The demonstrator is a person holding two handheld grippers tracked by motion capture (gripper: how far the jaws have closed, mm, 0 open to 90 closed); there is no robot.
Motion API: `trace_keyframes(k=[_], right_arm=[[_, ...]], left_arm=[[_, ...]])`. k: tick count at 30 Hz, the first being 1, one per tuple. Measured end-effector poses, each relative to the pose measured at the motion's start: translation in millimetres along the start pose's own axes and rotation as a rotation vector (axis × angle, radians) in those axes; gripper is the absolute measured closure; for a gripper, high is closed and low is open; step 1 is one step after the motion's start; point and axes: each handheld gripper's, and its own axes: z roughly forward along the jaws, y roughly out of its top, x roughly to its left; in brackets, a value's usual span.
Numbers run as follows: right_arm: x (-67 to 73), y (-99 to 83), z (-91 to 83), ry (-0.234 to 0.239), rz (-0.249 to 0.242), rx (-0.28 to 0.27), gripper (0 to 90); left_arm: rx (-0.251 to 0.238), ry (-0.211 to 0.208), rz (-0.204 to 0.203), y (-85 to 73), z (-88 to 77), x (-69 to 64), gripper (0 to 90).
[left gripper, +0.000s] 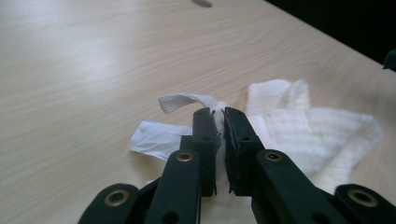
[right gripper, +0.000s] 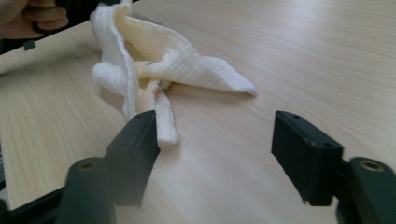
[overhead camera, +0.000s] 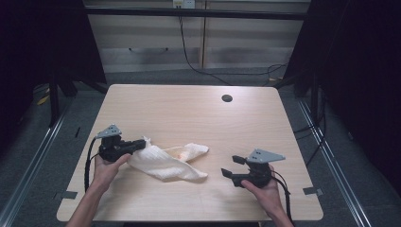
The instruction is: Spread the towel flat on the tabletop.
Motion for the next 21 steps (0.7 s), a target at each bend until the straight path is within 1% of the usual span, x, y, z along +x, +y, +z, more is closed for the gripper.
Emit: trace_keyframes(k=[1,2,3,4,5,6,8,10,11,12,13,16,18,19,20,21], right_arm=[[-0.6,3.1,7.6,0.013,-0.003,0.002,37.6],[-0.8,7.5,24.1,0.05,-0.012,0.022,43.7],[-0.5,8.1,29.2,0.06,-0.012,0.027,45.4],[-0.5,8.1,29.2,0.06,-0.012,0.027,45.4],[0.9,8.2,43.2,0.092,-0.023,0.059,48.3],[1.4,8.0,47.1,0.104,-0.03,0.073,49.8],[1.6,7.5,55.4,0.116,-0.038,0.096,52.8],[-0.6,8.1,62.2,0.131,-0.045,0.116,55.2],[-2.2,9.1,64.9,0.145,-0.043,0.117,56.9],[-2.2,9.1,64.9,0.145,-0.043,0.117,56.9],[-4.3,12.0,70.5,0.163,-0.043,0.114,59.2],[-4.4,12.9,75.9,0.172,-0.042,0.113,60.9],[-5.2,13.0,85.2,0.18,-0.049,0.134,61.8],[-6.1,12.1,89.4,0.185,-0.042,0.131,61.9],[-6.7,11.0,92.7,0.197,-0.024,0.129,63.7],[-6.6,9.1,96.9,0.203,-0.032,0.147,66.7]], left_arm=[[0.011,0.015,-0.016,-4.4,1.7,4.7,83.8],[0.026,0.027,-0.026,-7.6,2.9,8.3,83.8],[0.039,0.037,-0.048,-12.6,4.5,13.7,83.7],[0.039,0.037,-0.048,-12.6,4.5,13.7,83.7],[0.047,0.045,-0.051,-15.3,4.7,16.9,83.7],[0.055,0.056,-0.051,-16.9,4.9,18.0,83.7],[0.058,0.06,-0.05,-17.3,5.4,17.9,83.5],[0.069,0.072,-0.057,-19.5,7.0,21.1,83.5],[0.069,0.072,-0.057,-19.5,7.0,21.1,83.5],[0.07,0.066,-0.057,-20.3,7.1,22.2,83.5],[0.074,0.066,-0.065,-21.4,7.9,22.6,83.4],[0.068,0.062,-0.068,-22.1,8.2,23.2,83.2],[0.069,0.062,-0.077,-22.5,8.1,23.8,83.2],[0.066,0.056,-0.074,-22.8,7.4,24.6,83.0],[0.055,0.054,-0.08,-23.1,6.2,24.7,82.9],[0.055,0.047,-0.082,-23.2,5.0,25.4,82.8]])
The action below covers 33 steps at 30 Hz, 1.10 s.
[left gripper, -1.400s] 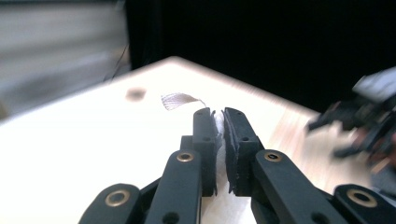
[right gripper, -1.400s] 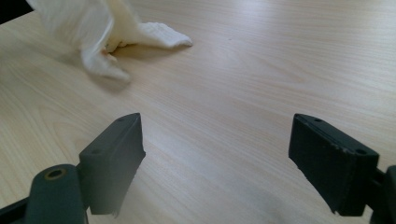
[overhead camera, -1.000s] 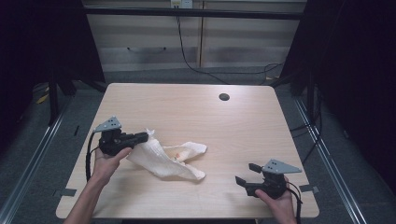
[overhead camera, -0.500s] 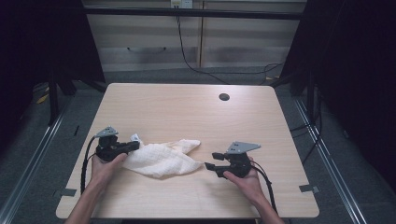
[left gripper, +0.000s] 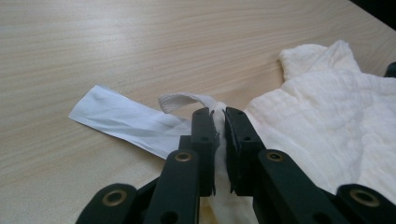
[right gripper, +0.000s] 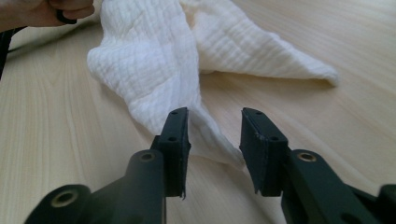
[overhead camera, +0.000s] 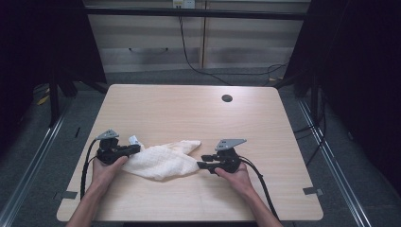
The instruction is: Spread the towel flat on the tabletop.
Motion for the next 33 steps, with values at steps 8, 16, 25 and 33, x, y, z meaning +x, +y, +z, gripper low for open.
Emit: trace_keyframes(k=[8,16,25,33], right_arm=[[-1.0,1.5,-10.9,0.005,0.034,-0.068,89.3],[-2.1,15.6,-44.9,-0.029,0.036,-0.174,89.5],[-8.1,22.0,-65.2,-0.059,0.044,-0.215,89.7],[-13.3,34.8,-75.9,-0.069,0.044,-0.21,89.8]], left_arm=[[-0.074,-0.04,-0.027,3.7,-10.9,-1.6,78.7],[-0.137,-0.068,0.02,15.0,-21.3,-15.0,82.6],[-0.183,-0.12,0.055,25.9,-24.8,-30.9,84.3],[-0.211,-0.135,0.071,40.6,-29.1,-35.8,84.9]])
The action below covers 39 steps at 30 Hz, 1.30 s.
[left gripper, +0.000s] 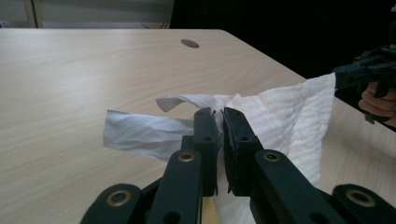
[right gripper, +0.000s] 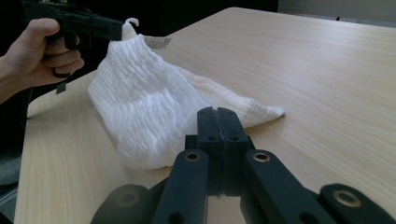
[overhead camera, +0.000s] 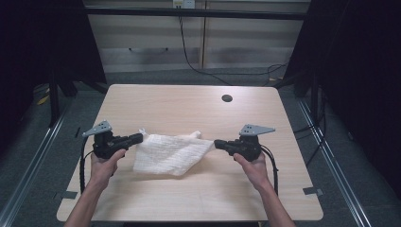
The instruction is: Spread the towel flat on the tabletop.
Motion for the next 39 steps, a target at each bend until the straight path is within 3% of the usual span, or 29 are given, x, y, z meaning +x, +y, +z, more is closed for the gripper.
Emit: trace_keyframes(k=[5,9,13,17,21,25,30,34,39], right_arm=[[-0.4,24.0,-12.7,-0.03,-0.031,-0.001,89.7],[-6.7,40.5,-20.3,-0.025,-0.025,-0.027,89.8],[-15.5,57.2,-25.3,-0.034,-0.031,-0.04,89.9],[-15.3,76.8,-31.6,-0.042,-0.057,-0.057,89.9],[-15.2,89.3,-36.1,-0.055,-0.076,-0.065,89.8],[-18.9,89.9,-36.5,-0.07,-0.068,-0.06,89.8],[-30.1,91.2,-33.8,-0.09,-0.044,-0.054,89.8],[-43.3,100.1,-27.6,-0.116,-0.027,-0.046,89.8],[-59.1,120.2,-18.7,-0.157,-0.026,-0.05,89.9]], left_arm=[[-0.048,-0.006,0.004,15.5,-1.4,-2.9,85.1],[-0.053,-0.005,0.046,35.4,2.5,-7.8,85.1],[-0.071,0.002,0.05,54.5,8.0,-8.0,85.1],[-0.085,0.0,0.052,70.7,10.8,-7.1,85.0],[-0.098,-0.001,0.058,77.7,13.3,-10.7,85.1],[-0.077,0.012,0.067,77.3,18.4,-11.2,84.9],[-0.064,0.019,0.055,83.7,29.4,-2.5,84.4],[-0.047,0.049,0.052,98.8,41.6,7.8,84.0],[-0.092,0.065,0.059,122.0,52.2,16.6,83.5]])
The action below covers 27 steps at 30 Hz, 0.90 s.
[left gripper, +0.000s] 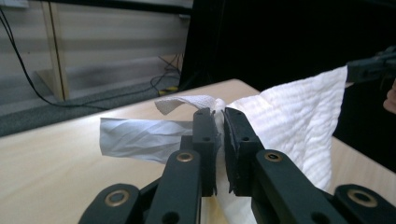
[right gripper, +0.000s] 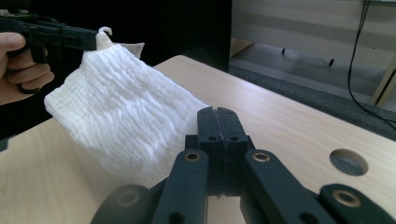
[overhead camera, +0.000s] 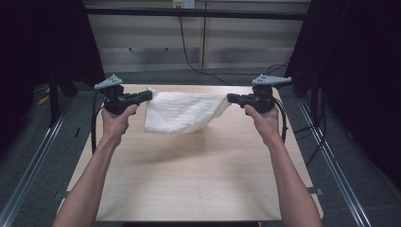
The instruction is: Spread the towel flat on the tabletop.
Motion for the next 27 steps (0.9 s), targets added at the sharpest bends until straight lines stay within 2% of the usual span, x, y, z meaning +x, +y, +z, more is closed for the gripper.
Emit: trace_keyframes(k=[2,3,4,5,7,8,9,11,14,19,26,27], right_arm=[[-3.2,5.1,2.7,-0.014,-0.001,-0.016,89.9],[-4.1,5.1,3.7,-0.016,0.004,-0.021,89.9],[-4.9,2.7,5.7,-0.016,0.0,-0.015,89.9],[-4.5,-1.8,8.6,-0.022,-0.004,0.009,89.9],[-5.2,-17.7,16.0,-0.015,0.0,0.056,89.9],[-5.8,-27.7,20.2,-0.017,0.003,0.078,89.9],[-6.5,-38.0,24.1,-0.013,0.011,0.095,89.9],[-7.2,-56.7,29.0,-0.001,0.034,0.111,89.9],[-6.1,-74.1,30.7,0.012,0.05,0.123,89.9],[-6.9,-80.5,25.8,0.014,0.06,0.121,89.9],[-8.5,-85.4,21.6,0.022,0.07,0.118,89.9],[-8.8,-86.3,21.4,0.024,0.073,0.117,89.9]], left_arm=[[-0.013,0.002,-0.006,2.8,3.4,1.2,81.3],[-0.005,0.003,-0.006,0.9,5.0,1.8,77.1],[0.01,0.007,-0.005,-3.2,7.6,1.8,72.3],[0.026,0.012,0.0,-9.3,10.0,2.9,71.2],[0.041,-0.005,-0.026,-25.0,13.3,7.6,68.5],[0.057,-0.026,-0.039,-33.5,15.3,9.6,73.7],[0.081,-0.017,-0.044,-41.2,17.2,10.8,79.4],[0.099,-0.031,-0.066,-54.0,19.2,13.3,79.3],[0.113,-0.045,-0.083,-62.9,22.2,15.1,76.1],[0.182,-0.037,-0.108,-74.7,37.4,15.0,71.6],[0.286,-0.051,-0.151,-107.6,70.9,14.9,71.3],[0.287,-0.045,-0.159,-112.0,75.9,15.7,71.2]])
